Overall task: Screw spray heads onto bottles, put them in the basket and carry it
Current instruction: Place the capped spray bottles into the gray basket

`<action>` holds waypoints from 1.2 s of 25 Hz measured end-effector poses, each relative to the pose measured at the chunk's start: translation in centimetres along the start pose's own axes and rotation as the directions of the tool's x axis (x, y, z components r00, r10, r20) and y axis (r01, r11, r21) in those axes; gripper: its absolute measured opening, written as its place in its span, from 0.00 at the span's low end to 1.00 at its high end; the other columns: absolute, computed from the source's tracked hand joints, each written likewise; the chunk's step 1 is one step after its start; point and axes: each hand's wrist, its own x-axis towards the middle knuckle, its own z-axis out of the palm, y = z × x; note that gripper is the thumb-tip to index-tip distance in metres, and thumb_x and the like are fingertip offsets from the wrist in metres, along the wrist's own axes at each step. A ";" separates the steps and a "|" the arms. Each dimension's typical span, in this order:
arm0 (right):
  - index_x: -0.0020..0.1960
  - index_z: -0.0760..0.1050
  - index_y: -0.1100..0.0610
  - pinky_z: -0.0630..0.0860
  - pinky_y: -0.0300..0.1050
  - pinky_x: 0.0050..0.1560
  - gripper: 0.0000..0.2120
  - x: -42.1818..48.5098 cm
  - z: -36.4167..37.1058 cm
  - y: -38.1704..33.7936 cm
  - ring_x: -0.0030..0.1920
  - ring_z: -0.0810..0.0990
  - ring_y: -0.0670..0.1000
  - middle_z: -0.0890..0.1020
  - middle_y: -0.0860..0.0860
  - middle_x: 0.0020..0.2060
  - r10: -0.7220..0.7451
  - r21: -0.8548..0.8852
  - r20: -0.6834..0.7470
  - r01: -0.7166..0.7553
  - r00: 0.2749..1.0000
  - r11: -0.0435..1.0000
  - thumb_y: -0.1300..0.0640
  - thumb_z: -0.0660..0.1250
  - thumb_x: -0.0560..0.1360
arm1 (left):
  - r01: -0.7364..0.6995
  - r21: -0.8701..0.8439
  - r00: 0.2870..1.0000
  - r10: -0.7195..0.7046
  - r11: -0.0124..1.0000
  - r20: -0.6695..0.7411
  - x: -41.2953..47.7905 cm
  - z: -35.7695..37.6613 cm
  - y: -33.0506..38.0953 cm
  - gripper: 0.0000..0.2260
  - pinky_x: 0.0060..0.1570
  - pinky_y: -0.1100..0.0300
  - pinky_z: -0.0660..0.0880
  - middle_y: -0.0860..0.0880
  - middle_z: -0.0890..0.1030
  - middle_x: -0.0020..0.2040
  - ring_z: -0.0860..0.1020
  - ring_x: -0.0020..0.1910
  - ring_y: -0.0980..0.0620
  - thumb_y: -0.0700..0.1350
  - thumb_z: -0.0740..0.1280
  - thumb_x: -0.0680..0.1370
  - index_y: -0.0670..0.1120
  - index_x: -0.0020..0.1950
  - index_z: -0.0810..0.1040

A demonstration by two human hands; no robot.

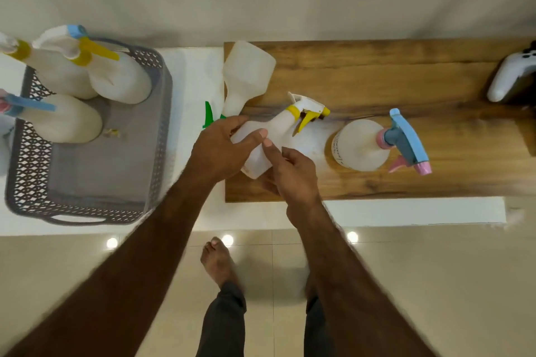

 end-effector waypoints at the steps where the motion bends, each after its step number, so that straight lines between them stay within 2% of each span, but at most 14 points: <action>1: 0.57 0.81 0.53 0.86 0.56 0.52 0.16 -0.4 -0.5 0.1 0.50 0.88 0.53 0.87 0.51 0.49 -0.030 -0.014 0.017 0.030 0.999 0.999 0.43 0.73 0.76 | -0.014 -0.051 1.000 0.014 0.999 0.011 -0.6 -0.2 -0.1 0.26 0.68 0.44 0.78 0.48 0.78 0.70 0.78 0.66 0.44 0.61 0.68 0.80 0.51 0.75 0.74; 4: 0.65 0.79 0.49 0.86 0.54 0.54 0.23 -2.5 -1.1 0.5 0.53 0.86 0.48 0.86 0.46 0.55 -0.199 -0.175 0.020 0.200 0.980 0.964 0.42 0.75 0.73 | -0.047 -0.190 0.997 0.057 0.981 0.046 -3.1 -1.3 -0.1 0.25 0.67 0.51 0.78 0.50 0.77 0.70 0.77 0.67 0.48 0.56 0.70 0.79 0.52 0.75 0.73; 7: 0.70 0.74 0.45 0.85 0.50 0.55 0.30 -4.9 0.4 -0.1 0.56 0.84 0.46 0.82 0.41 0.59 -0.380 -0.354 0.057 0.375 0.923 0.857 0.41 0.77 0.71 | -0.091 -0.326 0.994 0.107 0.941 0.030 -5.7 -3.9 -0.9 0.32 0.67 0.50 0.79 0.54 0.75 0.70 0.76 0.68 0.51 0.55 0.75 0.73 0.52 0.76 0.71; 9: 0.72 0.72 0.44 0.84 0.51 0.57 0.33 -6.0 2.3 -1.2 0.58 0.82 0.46 0.80 0.40 0.62 -0.463 -0.438 0.121 0.465 0.878 0.769 0.42 0.78 0.70 | -0.149 -0.384 0.989 0.134 0.911 -0.065 -6.9 -6.0 -2.3 0.38 0.64 0.58 0.80 0.54 0.74 0.69 0.77 0.67 0.53 0.56 0.77 0.68 0.50 0.77 0.71; 11: 0.75 0.69 0.46 0.82 0.52 0.60 0.36 -6.5 5.1 -2.0 0.62 0.80 0.48 0.79 0.43 0.66 -0.549 -0.526 0.207 0.565 0.810 0.636 0.43 0.78 0.71 | -0.217 -0.363 0.969 0.156 0.906 -0.191 -7.7 -8.2 -3.9 0.39 0.62 0.61 0.80 0.53 0.74 0.67 0.76 0.67 0.55 0.53 0.81 0.68 0.50 0.77 0.72; 14: 0.77 0.67 0.50 0.81 0.53 0.61 0.37 -6.5 10.1 -2.3 0.66 0.78 0.50 0.77 0.48 0.70 -0.659 -0.529 0.356 0.724 0.663 0.443 0.46 0.78 0.73 | -0.287 -0.293 0.906 0.160 0.912 -0.391 -8.2 -11.2 -7.1 0.34 0.63 0.51 0.81 0.53 0.73 0.67 0.75 0.68 0.53 0.54 0.80 0.69 0.52 0.73 0.74; 17: 0.74 0.69 0.54 0.81 0.52 0.59 0.32 -5.5 15.6 -1.9 0.64 0.77 0.52 0.77 0.51 0.67 -0.658 -0.515 0.514 0.811 0.551 0.278 0.52 0.76 0.74 | -0.278 -0.290 0.841 0.086 0.916 -0.534 -8.3 -12.8 -11.1 0.30 0.60 0.50 0.82 0.50 0.73 0.67 0.74 0.68 0.52 0.51 0.77 0.71 0.51 0.72 0.75; 19: 0.74 0.69 0.56 0.79 0.52 0.60 0.30 -4.2 18.2 -1.6 0.63 0.78 0.56 0.77 0.53 0.67 -0.620 -0.556 0.576 0.812 0.532 0.180 0.55 0.73 0.74 | -0.256 -0.280 0.808 0.046 0.925 -0.587 -7.4 -12.6 -13.2 0.29 0.58 0.50 0.83 0.48 0.74 0.68 0.74 0.68 0.50 0.49 0.76 0.71 0.49 0.72 0.75; 21: 0.73 0.70 0.58 0.75 0.57 0.66 0.29 -2.3 20.4 -0.7 0.61 0.80 0.60 0.78 0.56 0.65 -0.606 -0.638 0.605 0.770 0.517 0.019 0.56 0.71 0.73 | -0.238 -0.280 0.798 0.022 0.930 -0.603 -5.7 -12.3 -15.2 0.29 0.58 0.49 0.83 0.46 0.74 0.68 0.74 0.68 0.50 0.48 0.76 0.71 0.47 0.71 0.76; 23: 0.71 0.72 0.57 0.63 0.62 0.76 0.27 -0.1 21.6 0.2 0.61 0.81 0.59 0.81 0.55 0.62 -0.622 -0.728 0.607 0.660 0.495 -0.185 0.53 0.71 0.73 | -0.231 -0.298 0.806 0.011 0.926 -0.591 -3.6 -11.6 -16.6 0.28 0.62 0.47 0.81 0.45 0.74 0.67 0.73 0.68 0.52 0.46 0.77 0.71 0.45 0.71 0.76; 24: 0.70 0.73 0.56 0.58 0.64 0.78 0.27 0.8 21.9 0.4 0.61 0.82 0.58 0.81 0.55 0.61 -0.634 -0.752 0.602 0.610 0.485 -0.247 0.51 0.71 0.73 | -0.233 -0.295 0.809 0.016 0.927 -0.588 -2.7 -11.4 -17.0 0.28 0.64 0.48 0.79 0.45 0.74 0.67 0.72 0.67 0.54 0.43 0.77 0.72 0.44 0.71 0.76; 26: 0.68 0.75 0.58 0.56 0.67 0.79 0.28 2.5 22.2 0.6 0.58 0.82 0.60 0.83 0.56 0.57 -0.661 -0.779 0.589 0.545 0.466 -0.310 0.50 0.74 0.71 | -0.256 -0.310 0.814 0.031 0.915 -0.581 -1.1 -10.7 -17.4 0.27 0.66 0.53 0.78 0.43 0.74 0.67 0.72 0.66 0.55 0.38 0.77 0.73 0.41 0.72 0.76; 28: 0.66 0.75 0.60 0.58 0.69 0.78 0.29 3.6 22.4 0.7 0.58 0.81 0.62 0.82 0.58 0.55 -0.683 -0.798 0.573 0.498 0.452 -0.340 0.50 0.75 0.69 | -0.281 -0.345 0.823 0.040 0.896 -0.567 0.1 -10.3 -17.9 0.28 0.65 0.60 0.79 0.43 0.74 0.69 0.73 0.67 0.54 0.35 0.75 0.74 0.41 0.73 0.74; 30: 0.65 0.75 0.60 0.60 0.70 0.76 0.29 4.2 22.7 0.8 0.58 0.80 0.62 0.82 0.58 0.55 -0.708 -0.810 0.557 0.472 0.434 -0.348 0.48 0.75 0.68 | -0.315 -0.377 0.826 0.056 0.871 -0.560 0.7 -10.1 -18.3 0.28 0.66 0.54 0.79 0.45 0.76 0.71 0.75 0.70 0.51 0.35 0.73 0.75 0.45 0.75 0.73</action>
